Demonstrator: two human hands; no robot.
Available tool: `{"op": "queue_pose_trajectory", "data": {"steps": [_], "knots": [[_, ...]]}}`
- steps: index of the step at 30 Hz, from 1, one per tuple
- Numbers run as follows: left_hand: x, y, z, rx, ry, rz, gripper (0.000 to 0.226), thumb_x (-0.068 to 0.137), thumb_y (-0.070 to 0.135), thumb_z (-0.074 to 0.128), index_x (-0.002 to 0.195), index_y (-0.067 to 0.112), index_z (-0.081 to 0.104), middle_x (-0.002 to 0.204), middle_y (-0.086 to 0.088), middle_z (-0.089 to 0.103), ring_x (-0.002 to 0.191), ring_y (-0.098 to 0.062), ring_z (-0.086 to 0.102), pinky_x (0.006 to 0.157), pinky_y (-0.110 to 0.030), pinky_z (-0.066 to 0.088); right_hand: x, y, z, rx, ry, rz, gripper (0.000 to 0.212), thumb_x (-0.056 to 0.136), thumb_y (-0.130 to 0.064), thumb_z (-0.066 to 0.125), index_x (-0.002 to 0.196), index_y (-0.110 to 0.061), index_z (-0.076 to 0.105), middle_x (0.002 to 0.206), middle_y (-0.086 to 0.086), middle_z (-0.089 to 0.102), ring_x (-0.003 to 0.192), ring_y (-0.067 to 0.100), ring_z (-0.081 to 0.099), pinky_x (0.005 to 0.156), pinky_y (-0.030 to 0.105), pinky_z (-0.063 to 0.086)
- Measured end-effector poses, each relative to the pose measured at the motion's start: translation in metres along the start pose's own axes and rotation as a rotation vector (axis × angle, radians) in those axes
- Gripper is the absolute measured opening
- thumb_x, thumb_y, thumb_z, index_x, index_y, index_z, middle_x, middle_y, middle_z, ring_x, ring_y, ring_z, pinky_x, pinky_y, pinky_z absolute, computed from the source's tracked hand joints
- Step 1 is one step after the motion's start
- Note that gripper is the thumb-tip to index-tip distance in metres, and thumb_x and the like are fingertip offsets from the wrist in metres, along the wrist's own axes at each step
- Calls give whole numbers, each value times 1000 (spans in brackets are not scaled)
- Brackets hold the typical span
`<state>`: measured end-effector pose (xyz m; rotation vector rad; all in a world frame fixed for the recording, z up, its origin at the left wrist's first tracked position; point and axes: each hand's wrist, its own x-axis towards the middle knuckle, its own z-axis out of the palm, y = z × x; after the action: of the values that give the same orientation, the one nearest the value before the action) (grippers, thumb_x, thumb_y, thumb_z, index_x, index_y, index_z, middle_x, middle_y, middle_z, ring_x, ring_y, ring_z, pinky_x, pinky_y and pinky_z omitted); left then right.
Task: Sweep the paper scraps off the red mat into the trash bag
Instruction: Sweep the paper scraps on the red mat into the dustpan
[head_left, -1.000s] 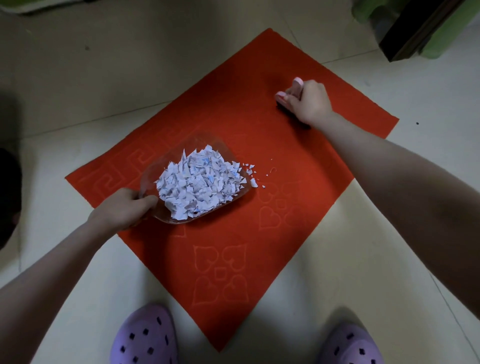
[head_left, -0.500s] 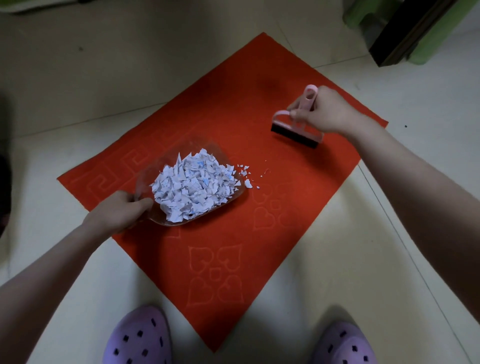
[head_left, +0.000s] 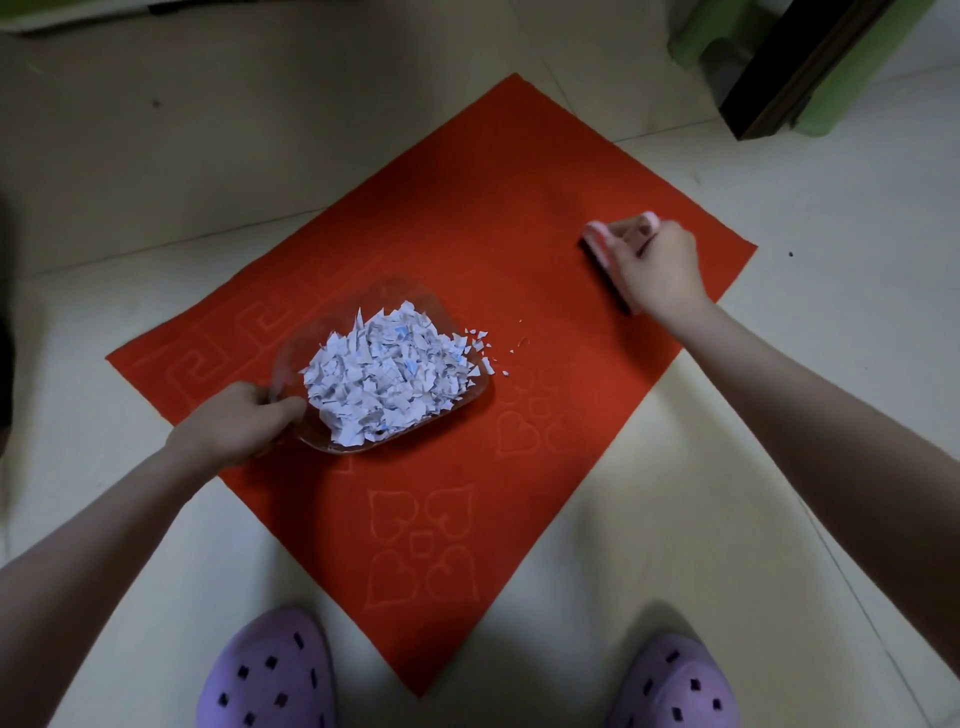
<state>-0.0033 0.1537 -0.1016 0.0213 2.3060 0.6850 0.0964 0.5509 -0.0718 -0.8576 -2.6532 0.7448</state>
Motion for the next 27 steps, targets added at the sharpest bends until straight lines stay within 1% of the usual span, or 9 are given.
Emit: {"op": "queue_pose_trajectory", "data": {"steps": [3,5,7,9,14,17,20,22,27], "knots": [[-1,0,-1,-3,5,6,31,83,20,60,56,5,59,43,-6,50,40,-20,41,47,-23,31,0,27,-5,-93,26,183,36,96,-36,51,68,-12,54,73,13,57,82,37,62,62,31,35],[-1,-1,-2,0,16,4,31,83,20,60,57,4,60,42,-6,51,40,-21,42,46,-23,32,-9,29,-3,-127,-8,198,41,96,-35,52,61,-15,41,72,14,54,83,40,62,64,32,33],[-1,-3,-3,15,27,4,31,82,21,60,56,5,60,42,-5,51,39,-20,42,47,-22,32,-21,18,1,-147,-78,137,39,96,-39,51,67,-13,53,76,18,63,84,40,63,65,35,41],[-2,-5,-3,17,23,1,32,82,21,61,54,6,58,42,-5,49,38,-19,40,46,-21,30,-37,1,12,-149,-176,29,36,96,-40,52,86,-9,67,83,17,69,83,38,65,70,36,49],[-3,-13,-5,-9,12,-9,34,84,19,60,53,5,56,40,-5,45,33,-17,35,41,-17,27,-71,-37,31,-41,-408,-200,26,94,-32,56,98,-10,70,87,5,72,76,23,65,69,32,48],[-5,-19,-9,-34,8,-14,33,82,20,61,53,4,56,41,-7,44,34,-16,33,41,-17,26,-58,-39,21,38,-297,-124,30,93,-29,57,97,-3,71,88,0,73,64,9,58,59,22,39],[-10,-21,-14,-54,-15,-21,33,63,35,63,54,4,57,44,-9,45,36,-16,33,43,-17,24,-43,-26,18,-29,-185,-29,42,94,-44,53,88,-5,68,71,10,66,64,25,60,61,33,44],[-13,-21,-16,-51,-25,-17,42,45,45,58,55,4,58,46,-11,45,38,-16,32,43,-16,23,-44,-23,22,-72,-215,-3,44,94,-45,53,84,-4,65,68,11,64,67,31,61,65,37,49],[-13,-27,-20,-30,-47,-14,48,38,48,57,55,3,58,49,-11,44,41,-16,31,44,-17,22,-52,-46,23,59,-344,-85,24,93,-26,57,104,-10,70,96,9,73,82,26,68,75,37,54]]}}
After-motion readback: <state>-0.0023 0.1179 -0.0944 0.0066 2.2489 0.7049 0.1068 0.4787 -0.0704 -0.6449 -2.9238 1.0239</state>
